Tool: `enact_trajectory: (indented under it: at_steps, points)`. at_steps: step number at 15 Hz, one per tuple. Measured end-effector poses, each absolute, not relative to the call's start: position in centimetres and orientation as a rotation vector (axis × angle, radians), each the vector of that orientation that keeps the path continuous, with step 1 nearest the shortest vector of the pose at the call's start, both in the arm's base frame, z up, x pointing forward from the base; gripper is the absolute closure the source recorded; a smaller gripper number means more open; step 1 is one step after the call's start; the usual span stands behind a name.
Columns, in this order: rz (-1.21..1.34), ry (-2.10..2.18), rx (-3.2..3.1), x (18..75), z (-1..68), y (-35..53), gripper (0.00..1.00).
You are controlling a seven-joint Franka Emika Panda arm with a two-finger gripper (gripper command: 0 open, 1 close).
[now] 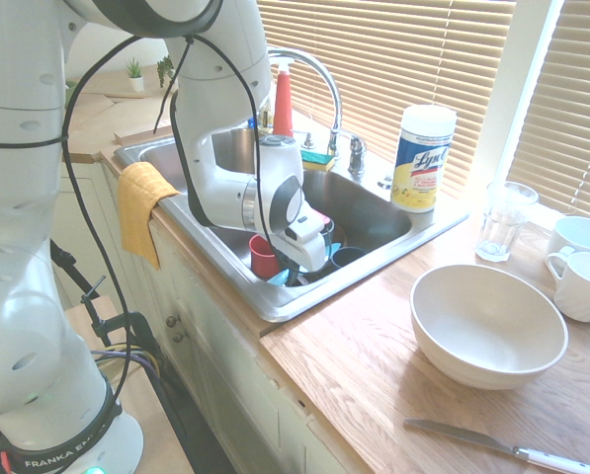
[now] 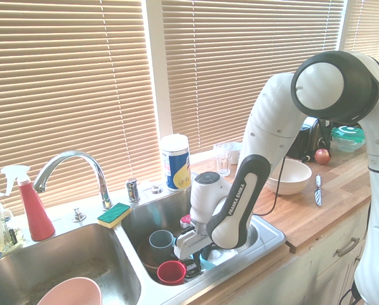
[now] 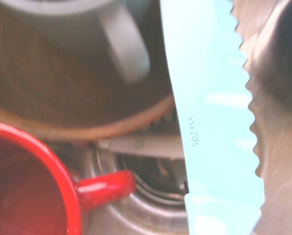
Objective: Put the knife into the sink
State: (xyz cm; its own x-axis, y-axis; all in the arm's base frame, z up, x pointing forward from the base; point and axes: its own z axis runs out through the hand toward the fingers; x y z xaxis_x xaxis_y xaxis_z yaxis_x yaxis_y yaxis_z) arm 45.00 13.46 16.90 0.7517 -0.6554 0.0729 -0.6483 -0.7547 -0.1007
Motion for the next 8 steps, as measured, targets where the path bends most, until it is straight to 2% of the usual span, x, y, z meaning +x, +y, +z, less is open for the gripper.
enact_trajectory:
  at_steps: [8]
  points:
    - [-0.15, 1.039, -2.875, 44.6, 17.0, 14.9, 0.0]
